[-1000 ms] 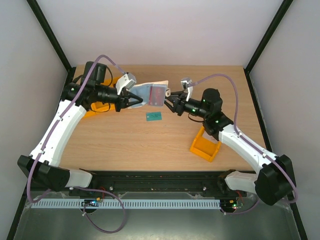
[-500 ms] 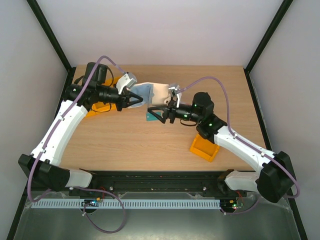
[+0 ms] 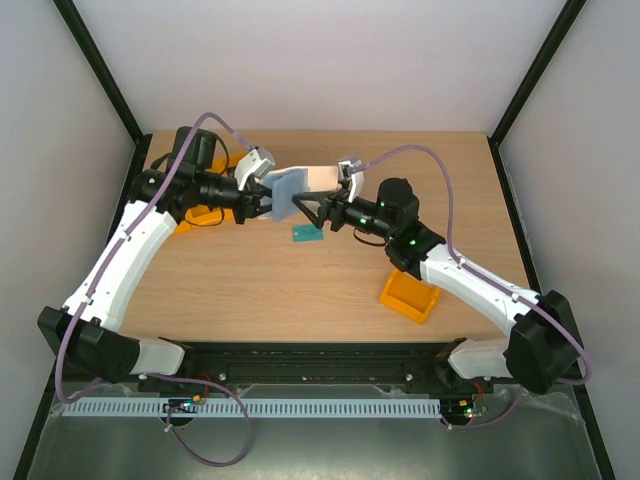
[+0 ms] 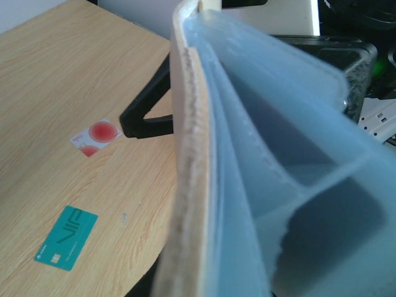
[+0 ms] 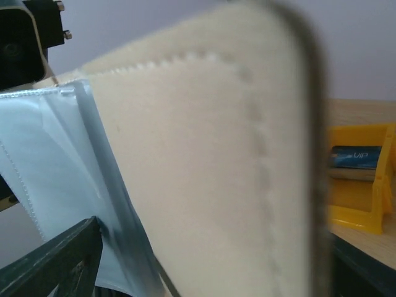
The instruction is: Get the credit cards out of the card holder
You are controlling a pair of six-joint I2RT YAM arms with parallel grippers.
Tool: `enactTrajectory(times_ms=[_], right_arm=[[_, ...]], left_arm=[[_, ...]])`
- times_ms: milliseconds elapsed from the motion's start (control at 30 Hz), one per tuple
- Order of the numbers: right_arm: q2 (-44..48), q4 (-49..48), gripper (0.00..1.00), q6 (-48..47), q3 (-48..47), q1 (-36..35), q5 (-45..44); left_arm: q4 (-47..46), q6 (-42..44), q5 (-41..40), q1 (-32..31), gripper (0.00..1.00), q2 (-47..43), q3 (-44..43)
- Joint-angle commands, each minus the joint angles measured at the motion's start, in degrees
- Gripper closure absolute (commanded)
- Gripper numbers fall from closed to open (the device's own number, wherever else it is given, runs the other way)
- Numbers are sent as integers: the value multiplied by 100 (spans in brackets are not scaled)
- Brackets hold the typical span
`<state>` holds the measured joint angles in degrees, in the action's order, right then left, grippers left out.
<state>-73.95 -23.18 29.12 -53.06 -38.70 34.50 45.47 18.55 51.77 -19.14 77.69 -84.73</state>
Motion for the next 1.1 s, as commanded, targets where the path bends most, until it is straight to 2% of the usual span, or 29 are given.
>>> enactTrajectory(times_ms=[0, 167, 267, 300, 400, 567, 600, 767, 967, 1067], right_arm=[[-249, -281, 18, 218, -314, -53, -36], [-494, -437, 16, 245, -458, -177, 222], [-532, -271, 21, 116, -560, -232, 153], [-523, -216, 28, 79, -579, -232, 86], [-409, -73, 59, -27, -539, -223, -136], [-148, 63, 92, -29, -403, -96, -256], [-100, 62, 97, -4, -363, -48, -220], [86, -54, 98, 207, -164, 208, 80], [197, -243, 98, 441, -25, 414, 456], [197, -275, 98, 483, -14, 433, 567]], left_arm=[[-112, -60, 255, -110, 98, 43, 96], [-210, -203, 302, -143, 98, 79, 83], [-236, -219, 316, -152, 98, 92, 137], [-240, -217, 324, -156, 98, 87, 150], [-230, -209, 328, -153, 98, 56, 184], [-95, -56, 313, -136, 98, 16, 161], [-90, -49, 315, -130, 98, 11, 162], [-51, -5, 479, -32, 96, -6, 123], [189, 362, 883, 240, 51, -111, 116], [346, 592, 1124, 388, 38, -147, 93]])
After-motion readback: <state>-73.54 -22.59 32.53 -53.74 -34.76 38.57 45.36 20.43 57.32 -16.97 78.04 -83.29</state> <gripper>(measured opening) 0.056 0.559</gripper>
